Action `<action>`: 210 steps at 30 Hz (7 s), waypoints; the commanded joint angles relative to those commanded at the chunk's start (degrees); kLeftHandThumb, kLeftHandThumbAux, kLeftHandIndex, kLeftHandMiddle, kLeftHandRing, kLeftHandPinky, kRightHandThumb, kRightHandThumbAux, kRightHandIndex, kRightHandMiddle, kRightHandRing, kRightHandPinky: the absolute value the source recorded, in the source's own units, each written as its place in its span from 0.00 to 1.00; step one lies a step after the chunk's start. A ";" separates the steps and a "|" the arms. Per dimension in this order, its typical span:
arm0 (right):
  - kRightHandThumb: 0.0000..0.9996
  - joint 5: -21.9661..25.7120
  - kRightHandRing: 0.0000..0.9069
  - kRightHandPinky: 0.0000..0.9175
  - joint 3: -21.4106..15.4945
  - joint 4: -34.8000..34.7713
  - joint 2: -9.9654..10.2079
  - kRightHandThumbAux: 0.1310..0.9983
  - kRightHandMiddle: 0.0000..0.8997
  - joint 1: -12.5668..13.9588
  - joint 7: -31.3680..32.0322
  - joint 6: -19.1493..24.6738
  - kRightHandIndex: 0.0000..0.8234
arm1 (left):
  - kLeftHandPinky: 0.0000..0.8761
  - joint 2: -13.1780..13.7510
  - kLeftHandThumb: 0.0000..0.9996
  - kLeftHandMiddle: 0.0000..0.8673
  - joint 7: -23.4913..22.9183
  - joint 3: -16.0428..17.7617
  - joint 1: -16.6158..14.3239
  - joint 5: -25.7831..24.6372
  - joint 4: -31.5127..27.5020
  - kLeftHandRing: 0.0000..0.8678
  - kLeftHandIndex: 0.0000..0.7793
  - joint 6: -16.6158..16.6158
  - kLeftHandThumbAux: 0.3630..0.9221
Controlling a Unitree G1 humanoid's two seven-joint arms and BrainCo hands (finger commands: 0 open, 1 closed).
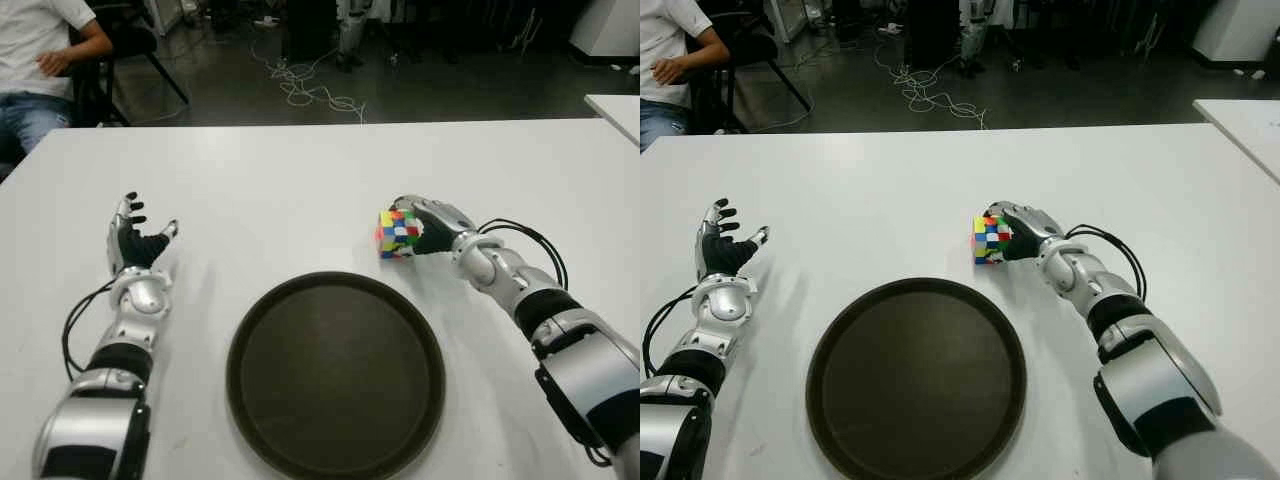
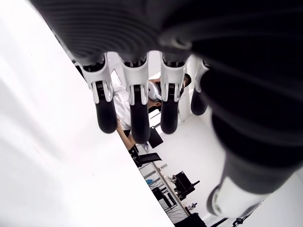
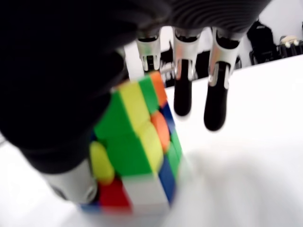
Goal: Pick up the Rubik's Cube and put it in the plate
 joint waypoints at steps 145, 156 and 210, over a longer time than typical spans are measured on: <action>0.00 31.64 0.91 0.89 -15.79 -42.80 0.63 0.65 0.87 20.98 43.93 -0.57 0.75 | 0.22 0.58 0.22 0.20 -1.35 0.44 0.19 -0.31 -0.22 0.20 0.14 0.26 0.70; 0.00 25.99 0.90 0.88 -14.32 -43.06 0.04 0.60 0.86 20.99 39.70 -2.38 0.72 | 0.22 0.50 0.21 0.21 -1.50 0.49 0.36 -0.43 -0.56 0.21 0.15 0.35 0.69; 0.08 31.77 0.92 0.91 -25.46 -20.82 5.63 0.64 0.88 12.17 22.29 -12.24 0.72 | 0.22 0.51 0.22 0.19 -1.33 0.61 0.29 -0.29 0.12 0.20 0.14 -0.05 0.74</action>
